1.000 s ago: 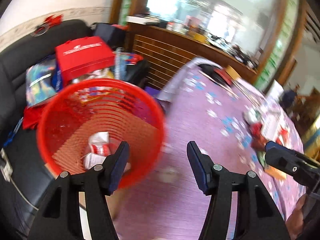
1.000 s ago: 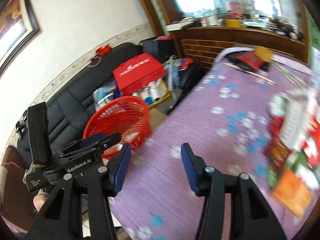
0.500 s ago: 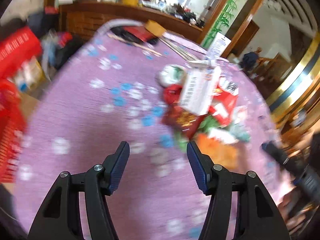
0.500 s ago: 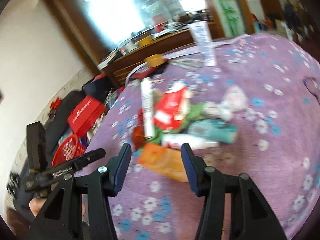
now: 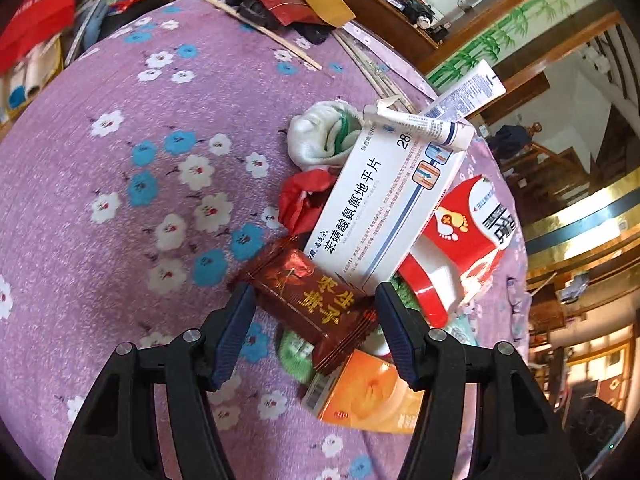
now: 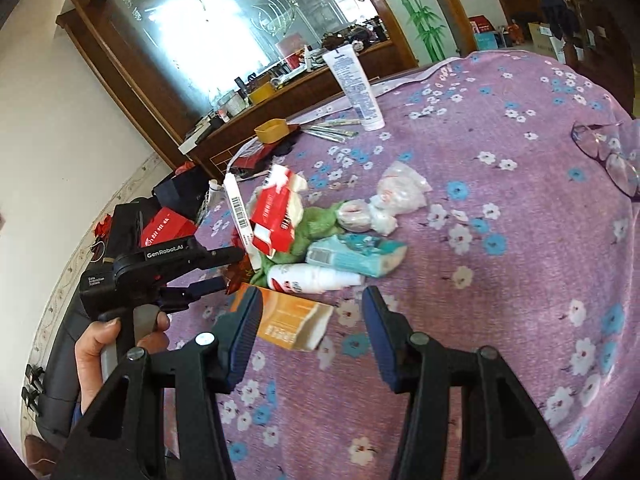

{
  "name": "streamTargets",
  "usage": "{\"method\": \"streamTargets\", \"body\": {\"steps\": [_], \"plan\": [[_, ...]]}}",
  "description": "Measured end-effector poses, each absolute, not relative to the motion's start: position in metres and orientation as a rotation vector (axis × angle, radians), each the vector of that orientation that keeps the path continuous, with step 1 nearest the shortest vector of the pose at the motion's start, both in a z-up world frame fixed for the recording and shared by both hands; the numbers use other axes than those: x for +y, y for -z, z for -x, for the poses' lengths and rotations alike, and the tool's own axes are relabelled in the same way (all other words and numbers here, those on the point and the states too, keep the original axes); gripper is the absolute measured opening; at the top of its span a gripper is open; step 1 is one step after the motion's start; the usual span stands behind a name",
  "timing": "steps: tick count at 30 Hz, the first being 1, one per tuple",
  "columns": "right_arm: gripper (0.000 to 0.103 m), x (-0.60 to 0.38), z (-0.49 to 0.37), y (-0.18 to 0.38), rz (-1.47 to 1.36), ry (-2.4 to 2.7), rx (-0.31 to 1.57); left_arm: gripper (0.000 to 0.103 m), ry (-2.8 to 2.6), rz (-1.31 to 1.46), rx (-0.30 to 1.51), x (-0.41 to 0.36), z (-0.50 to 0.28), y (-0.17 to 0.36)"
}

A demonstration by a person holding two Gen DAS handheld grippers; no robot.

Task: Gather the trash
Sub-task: 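Return to the table and grasp the brown candy wrapper with the left tool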

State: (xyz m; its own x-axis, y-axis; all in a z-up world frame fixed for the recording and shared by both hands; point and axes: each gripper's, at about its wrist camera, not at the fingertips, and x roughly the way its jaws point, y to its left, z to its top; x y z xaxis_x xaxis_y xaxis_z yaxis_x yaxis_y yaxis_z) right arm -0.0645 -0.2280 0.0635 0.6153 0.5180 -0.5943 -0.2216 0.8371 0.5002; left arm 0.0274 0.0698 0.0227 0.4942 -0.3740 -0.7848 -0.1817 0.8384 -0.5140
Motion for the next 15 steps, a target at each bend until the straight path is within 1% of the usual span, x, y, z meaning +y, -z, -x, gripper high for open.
{"method": "streamTargets", "body": {"steps": [7,15], "plan": [[0.052,-0.221,0.055,-0.049,-0.4,-0.458,0.864,0.103,0.169,0.439,1.0,0.067,-0.012,-0.023],[0.052,-0.194,0.027,-0.029,-0.392,-0.491,0.944,0.103,0.275,0.417,0.994,0.094,0.024,-0.027]]}}
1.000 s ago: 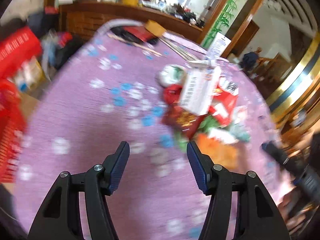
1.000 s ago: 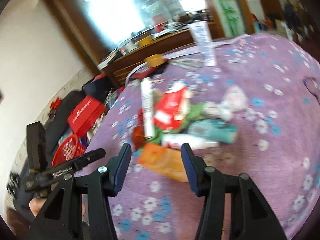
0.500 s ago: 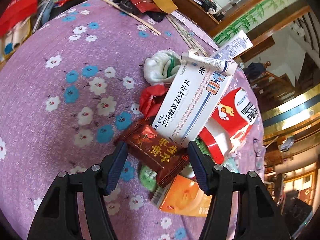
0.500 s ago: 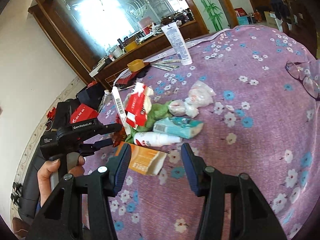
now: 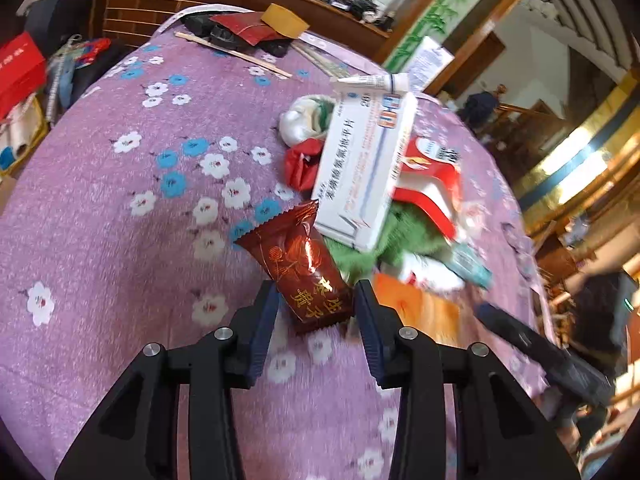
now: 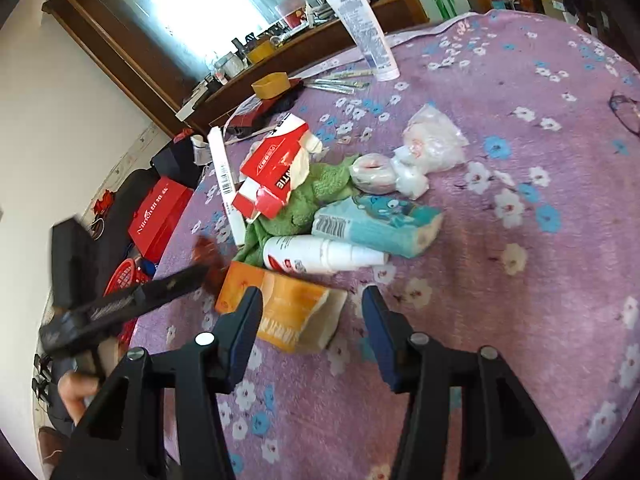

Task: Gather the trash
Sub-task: 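Return to the table and grasp the brown candy wrapper with the left tool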

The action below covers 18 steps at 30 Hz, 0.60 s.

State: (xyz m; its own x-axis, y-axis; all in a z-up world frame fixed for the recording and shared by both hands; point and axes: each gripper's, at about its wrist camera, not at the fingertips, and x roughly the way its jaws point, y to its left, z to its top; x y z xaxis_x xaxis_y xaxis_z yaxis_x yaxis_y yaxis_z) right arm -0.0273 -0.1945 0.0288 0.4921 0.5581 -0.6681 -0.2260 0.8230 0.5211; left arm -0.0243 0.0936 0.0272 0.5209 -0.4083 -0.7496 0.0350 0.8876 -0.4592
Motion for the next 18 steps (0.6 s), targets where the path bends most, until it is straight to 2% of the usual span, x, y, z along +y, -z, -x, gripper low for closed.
{"method": "streamTargets", "body": {"steps": [8,14,18], "plan": [[0.053,-0.172,0.015,-0.015,-0.386,-0.568,0.994,0.103,0.251,0.366,0.972,0.101,0.032,-0.03],[0.053,-0.137,0.059,-0.027,-0.249,-0.836,1.03,0.103,0.215,0.437,1.012,0.114,0.015,-0.016],[0.053,-0.137,0.08,-0.037,-0.128,-0.826,0.982,0.103,0.232,0.5,1.04,0.112,0.008,-0.014]]}}
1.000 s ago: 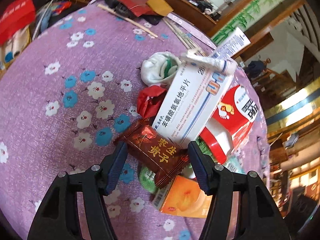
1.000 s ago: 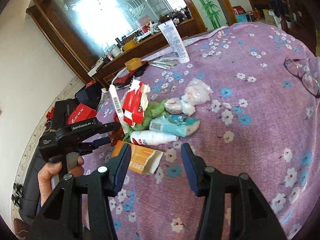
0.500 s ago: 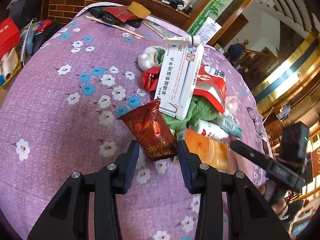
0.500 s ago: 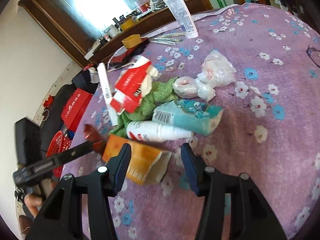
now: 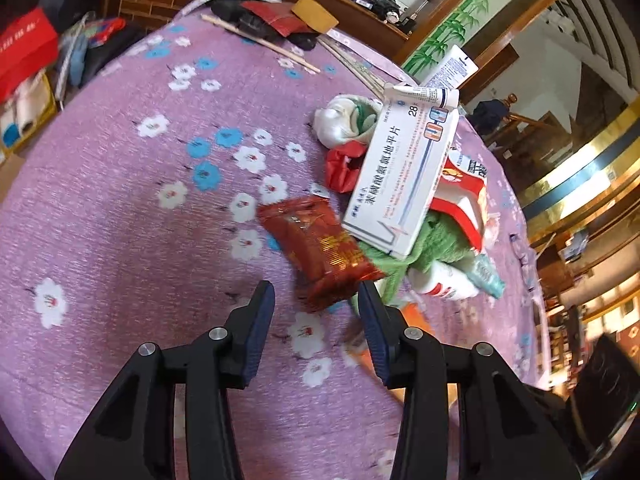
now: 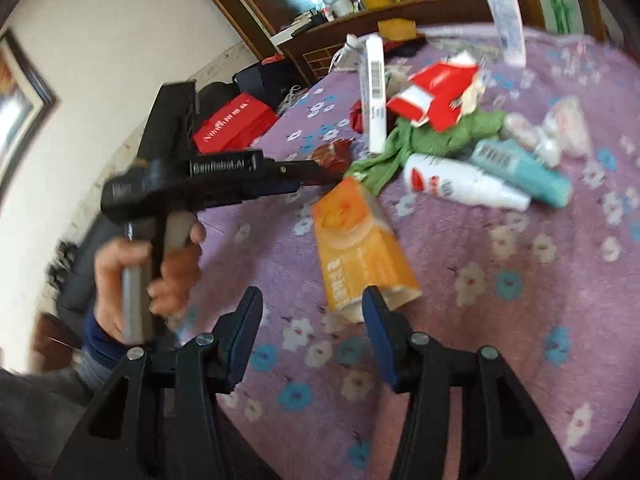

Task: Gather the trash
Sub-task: 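Return to the table and grasp the brown candy wrapper with the left tool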

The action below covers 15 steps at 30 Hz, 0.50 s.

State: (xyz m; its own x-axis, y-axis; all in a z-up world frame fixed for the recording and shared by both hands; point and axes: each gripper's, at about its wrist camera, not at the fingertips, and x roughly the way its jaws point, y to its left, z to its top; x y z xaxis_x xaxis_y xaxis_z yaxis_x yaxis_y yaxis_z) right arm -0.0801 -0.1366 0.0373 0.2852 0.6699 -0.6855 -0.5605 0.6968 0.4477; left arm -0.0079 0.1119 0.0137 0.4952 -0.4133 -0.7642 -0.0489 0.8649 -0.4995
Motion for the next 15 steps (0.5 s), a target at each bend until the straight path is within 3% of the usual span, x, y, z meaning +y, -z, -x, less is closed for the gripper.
{"method": "streamTargets", "body": {"steps": [15], "plan": [[0.053,-0.156,0.075,-0.041,-0.115,-0.714,0.925,0.103,0.146,0.502,1.014,0.087,-0.023,-0.009]]}}
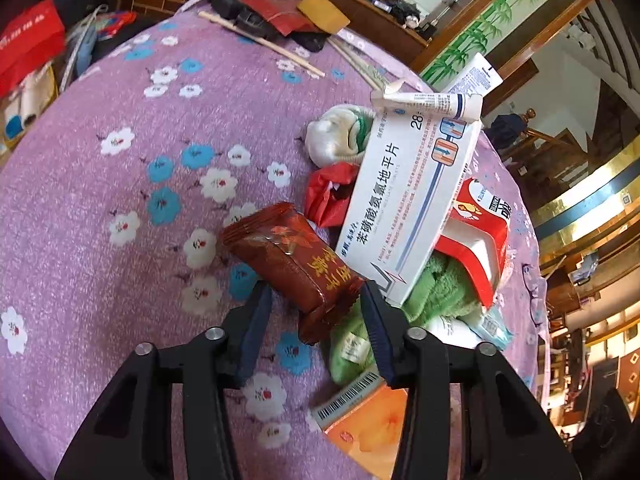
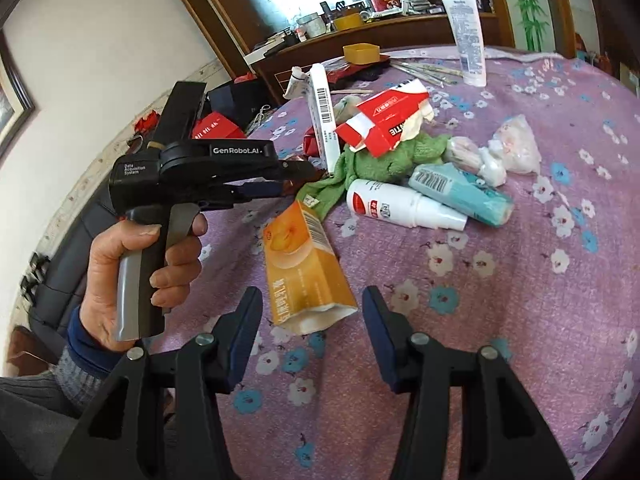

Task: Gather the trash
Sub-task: 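Return to the table and grasp the brown candy wrapper with the left tool, then hold the brown wrapper in the left tool while the right tool grasps the orange cream box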

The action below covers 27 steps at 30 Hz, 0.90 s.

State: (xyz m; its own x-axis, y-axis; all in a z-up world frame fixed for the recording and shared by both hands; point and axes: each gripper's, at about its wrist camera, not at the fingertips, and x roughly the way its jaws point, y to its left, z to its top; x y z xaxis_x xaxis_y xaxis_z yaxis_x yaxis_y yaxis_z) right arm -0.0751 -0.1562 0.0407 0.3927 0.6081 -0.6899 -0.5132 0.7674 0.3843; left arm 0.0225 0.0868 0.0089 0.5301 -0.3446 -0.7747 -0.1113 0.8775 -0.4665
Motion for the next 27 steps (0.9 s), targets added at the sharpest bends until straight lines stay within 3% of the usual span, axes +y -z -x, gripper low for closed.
{"method": "streamTargets", "body": {"steps": [13,27], "plan": [[0.054,-0.086,0.077,-0.028,0.253,-0.605,0.894,0.103,0.231,0.348,1.027,0.103,0.046,-0.014],[0.056,-0.073,0.08,-0.028,0.308,-0.586,0.898,0.103,0.22,0.464,1.049,0.117,0.04,-0.007]]}}
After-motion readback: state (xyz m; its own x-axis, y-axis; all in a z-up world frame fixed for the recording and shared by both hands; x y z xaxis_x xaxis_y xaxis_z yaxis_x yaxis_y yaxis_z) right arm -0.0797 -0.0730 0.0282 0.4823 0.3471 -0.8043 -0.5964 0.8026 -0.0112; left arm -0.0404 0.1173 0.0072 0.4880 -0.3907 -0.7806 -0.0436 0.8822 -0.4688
